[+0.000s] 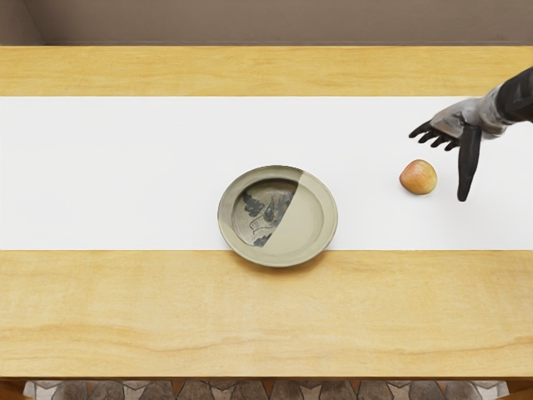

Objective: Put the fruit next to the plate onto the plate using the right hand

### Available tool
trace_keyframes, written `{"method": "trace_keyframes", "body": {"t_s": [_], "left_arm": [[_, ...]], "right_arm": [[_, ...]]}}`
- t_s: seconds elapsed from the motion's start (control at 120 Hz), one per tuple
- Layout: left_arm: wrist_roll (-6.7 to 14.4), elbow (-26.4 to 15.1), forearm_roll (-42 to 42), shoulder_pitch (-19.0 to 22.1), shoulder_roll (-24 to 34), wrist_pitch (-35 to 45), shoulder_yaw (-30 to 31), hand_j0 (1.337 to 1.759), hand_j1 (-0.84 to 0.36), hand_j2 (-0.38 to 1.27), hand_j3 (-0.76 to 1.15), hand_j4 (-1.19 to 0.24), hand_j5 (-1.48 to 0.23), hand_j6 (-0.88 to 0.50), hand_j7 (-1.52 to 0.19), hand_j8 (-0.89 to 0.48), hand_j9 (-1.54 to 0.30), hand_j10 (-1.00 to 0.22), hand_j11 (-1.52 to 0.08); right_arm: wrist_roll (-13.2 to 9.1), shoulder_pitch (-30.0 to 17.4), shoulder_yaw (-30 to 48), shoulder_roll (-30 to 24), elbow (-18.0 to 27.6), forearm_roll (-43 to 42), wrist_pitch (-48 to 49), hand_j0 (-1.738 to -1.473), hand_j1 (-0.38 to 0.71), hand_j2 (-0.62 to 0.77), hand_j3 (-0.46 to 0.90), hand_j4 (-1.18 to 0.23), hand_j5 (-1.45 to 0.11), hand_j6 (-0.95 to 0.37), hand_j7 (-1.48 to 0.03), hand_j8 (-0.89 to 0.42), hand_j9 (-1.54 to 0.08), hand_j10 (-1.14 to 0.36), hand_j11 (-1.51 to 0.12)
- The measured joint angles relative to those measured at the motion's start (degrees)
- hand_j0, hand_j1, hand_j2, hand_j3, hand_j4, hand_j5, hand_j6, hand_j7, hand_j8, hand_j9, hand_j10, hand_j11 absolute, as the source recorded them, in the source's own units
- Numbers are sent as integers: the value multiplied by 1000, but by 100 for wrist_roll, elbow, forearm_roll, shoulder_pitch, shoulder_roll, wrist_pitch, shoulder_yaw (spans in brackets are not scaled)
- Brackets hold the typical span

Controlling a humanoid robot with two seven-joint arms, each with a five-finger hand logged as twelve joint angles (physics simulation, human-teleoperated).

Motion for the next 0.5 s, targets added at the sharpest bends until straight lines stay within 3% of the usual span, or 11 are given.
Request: {"method": "trace_keyframes", "body": {"t_s": [0.333,0.5], "left_arm": [[0,-1,0,0,0,0,0,1658,349,0,0,0,0,-1,0,0,0,0,0],[0,1,0,0,0,0,0,1658,349,0,0,0,0,-1,0,0,0,0,0]], "right_arm": [[-26,54,361,55,2,219,0,-1658,-349,0,0,-3,0,-4,0,-3,0,-2,0],[-27,24,378,56,928,-703,-459,-1658,-349,0,0,-3,0,-4,0,-3,0,-2,0]]}}
